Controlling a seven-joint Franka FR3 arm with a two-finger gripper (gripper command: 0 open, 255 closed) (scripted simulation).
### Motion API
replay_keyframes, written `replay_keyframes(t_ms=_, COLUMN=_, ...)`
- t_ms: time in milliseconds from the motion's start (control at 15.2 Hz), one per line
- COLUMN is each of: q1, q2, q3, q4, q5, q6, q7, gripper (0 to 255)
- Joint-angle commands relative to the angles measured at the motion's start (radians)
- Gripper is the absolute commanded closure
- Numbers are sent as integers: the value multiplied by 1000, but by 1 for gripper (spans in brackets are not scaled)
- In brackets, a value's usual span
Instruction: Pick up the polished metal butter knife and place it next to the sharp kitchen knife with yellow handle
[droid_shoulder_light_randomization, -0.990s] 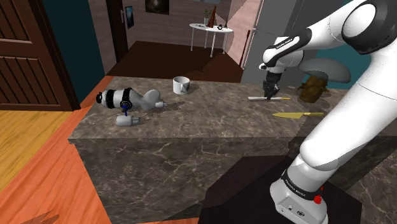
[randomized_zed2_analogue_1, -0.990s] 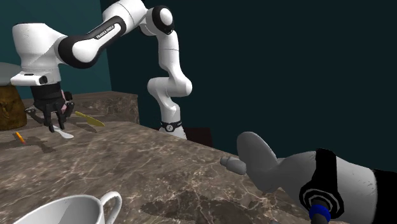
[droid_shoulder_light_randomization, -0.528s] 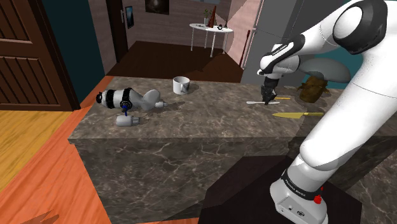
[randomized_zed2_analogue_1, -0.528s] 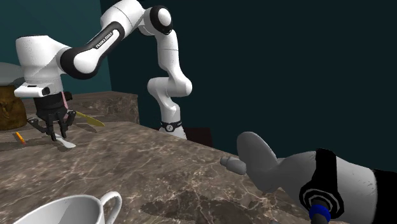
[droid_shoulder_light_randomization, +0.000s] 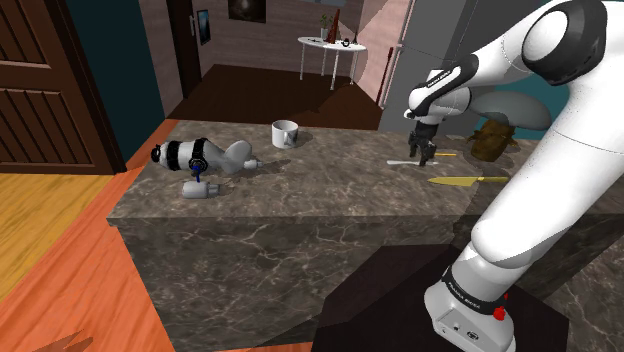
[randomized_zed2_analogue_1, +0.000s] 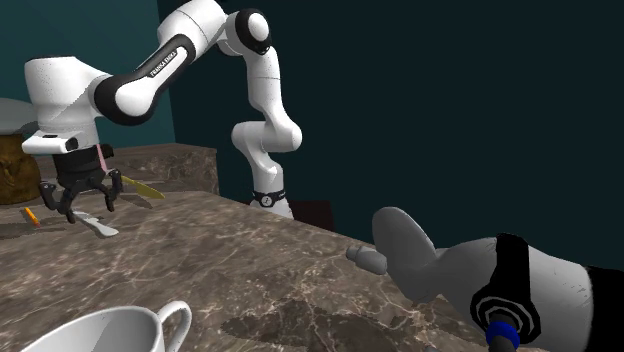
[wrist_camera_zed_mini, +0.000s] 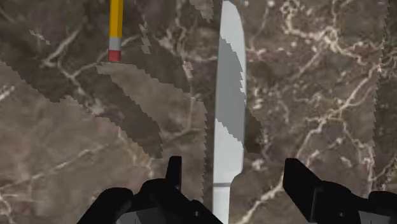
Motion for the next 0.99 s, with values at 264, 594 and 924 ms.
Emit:
replay_keyframes(t_ms=264, q1=3, q2=-23, q3=2, q4=15, q5=-12, q6=-35, q7=10, gripper=0)
replay_keyframes(t_ms=594, q1=8, q2=-77, q3=12, q4=63, q5=-38, q6=-132, q7=31, gripper=0)
replay_keyframes(t_ms=924, q1=8, q2=-77, q3=12, q4=63, q5=-38, q6=-132, q7=30, gripper=0)
